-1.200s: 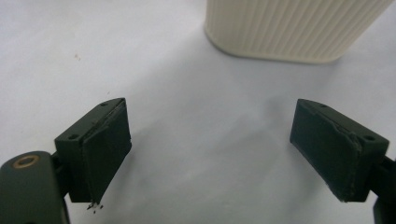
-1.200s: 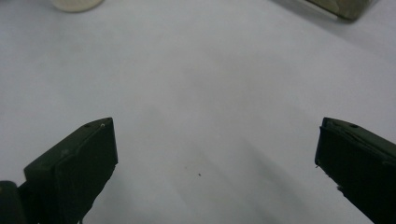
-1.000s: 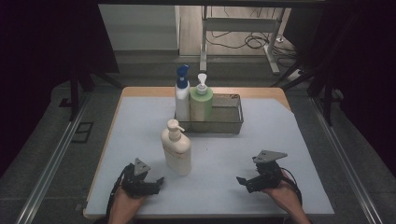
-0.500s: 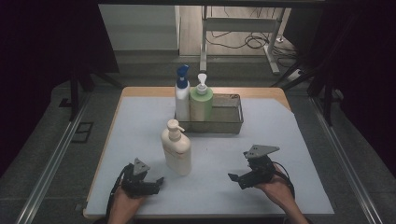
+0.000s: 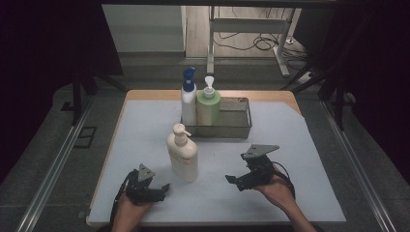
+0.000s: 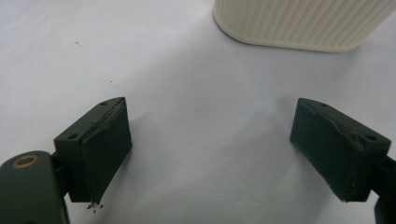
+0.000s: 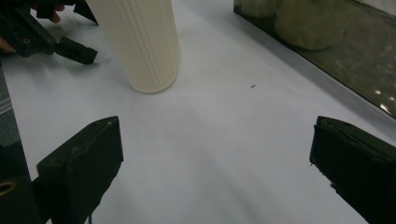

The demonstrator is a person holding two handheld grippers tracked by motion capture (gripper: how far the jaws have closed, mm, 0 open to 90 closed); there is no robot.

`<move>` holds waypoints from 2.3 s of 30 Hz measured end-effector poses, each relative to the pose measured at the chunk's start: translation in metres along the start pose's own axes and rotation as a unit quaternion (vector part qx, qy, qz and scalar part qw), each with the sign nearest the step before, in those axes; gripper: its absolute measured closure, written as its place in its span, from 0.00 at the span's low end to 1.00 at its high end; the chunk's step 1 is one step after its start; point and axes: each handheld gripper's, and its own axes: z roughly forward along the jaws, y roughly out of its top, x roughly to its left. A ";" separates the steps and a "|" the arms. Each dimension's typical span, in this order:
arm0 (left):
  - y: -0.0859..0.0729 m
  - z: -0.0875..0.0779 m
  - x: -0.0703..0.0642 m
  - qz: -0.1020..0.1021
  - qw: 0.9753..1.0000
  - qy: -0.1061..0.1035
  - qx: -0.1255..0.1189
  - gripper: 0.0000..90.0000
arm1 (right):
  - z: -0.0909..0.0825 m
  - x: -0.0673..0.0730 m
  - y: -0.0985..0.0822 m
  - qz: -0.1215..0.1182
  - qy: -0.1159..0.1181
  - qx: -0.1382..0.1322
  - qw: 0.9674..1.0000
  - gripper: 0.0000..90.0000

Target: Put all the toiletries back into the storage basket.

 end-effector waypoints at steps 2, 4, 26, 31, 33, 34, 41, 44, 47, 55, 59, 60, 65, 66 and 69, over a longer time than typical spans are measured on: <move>0.000 0.000 0.000 0.000 1.000 0.000 0.000 0.13 | 0.002 0.002 0.003 -0.002 0.000 0.000 1.000 0.03; 0.000 0.000 0.000 0.000 1.000 0.000 0.000 0.13 | 0.004 0.004 0.007 -0.007 0.000 0.003 1.000 0.03; 0.000 0.000 0.000 -0.001 1.000 0.000 -0.001 0.13 | 0.034 0.029 0.042 -0.033 0.028 -0.001 0.999 0.02; 0.000 0.000 0.000 -0.001 1.000 0.000 -0.001 0.13 | 0.041 0.034 0.049 -0.029 0.030 0.000 0.999 0.02; 0.000 0.000 0.000 -0.001 1.000 0.000 -0.001 0.13 | 0.044 0.035 0.052 -0.030 0.032 -0.001 0.999 0.02; 0.000 0.000 0.000 -0.001 1.000 0.000 -0.001 0.13 | 0.045 0.036 0.053 -0.030 0.031 -0.002 0.999 0.03; 0.000 0.000 0.000 -0.001 1.000 0.000 -0.001 0.13 | 0.053 0.042 0.062 -0.026 0.033 -0.002 0.999 0.04; 0.000 0.000 0.000 -0.002 1.000 -0.001 -0.001 0.13 | 0.056 0.043 0.065 -0.025 0.032 -0.005 0.999 0.05; 0.000 0.000 0.000 -0.002 1.000 -0.001 -0.001 0.13 | 0.059 0.045 0.069 -0.027 0.030 -0.004 0.999 0.06; 0.000 0.000 0.000 -0.002 1.000 -0.001 -0.001 0.13 | 0.067 0.052 0.076 -0.031 0.031 -0.008 0.999 0.11; 0.000 0.000 0.000 -0.002 1.000 -0.001 -0.001 0.13 | 0.071 0.054 0.080 -0.033 0.028 -0.010 0.999 0.13; 0.000 0.000 0.000 -0.002 1.000 -0.001 -0.001 0.13 | 0.072 0.055 0.082 -0.033 0.028 -0.010 0.999 0.14; 0.000 0.000 0.000 -0.001 1.000 -0.001 -0.001 0.13 | 0.076 0.059 0.085 -0.035 0.024 -0.011 0.999 0.15; 0.000 0.000 0.000 -0.002 1.000 -0.001 -0.001 0.13 | 0.079 0.060 0.086 -0.037 0.021 -0.010 0.999 0.15; 0.000 0.000 0.000 -0.002 1.000 -0.001 -0.001 0.13 | 0.083 0.063 0.087 -0.038 0.017 -0.010 0.999 0.16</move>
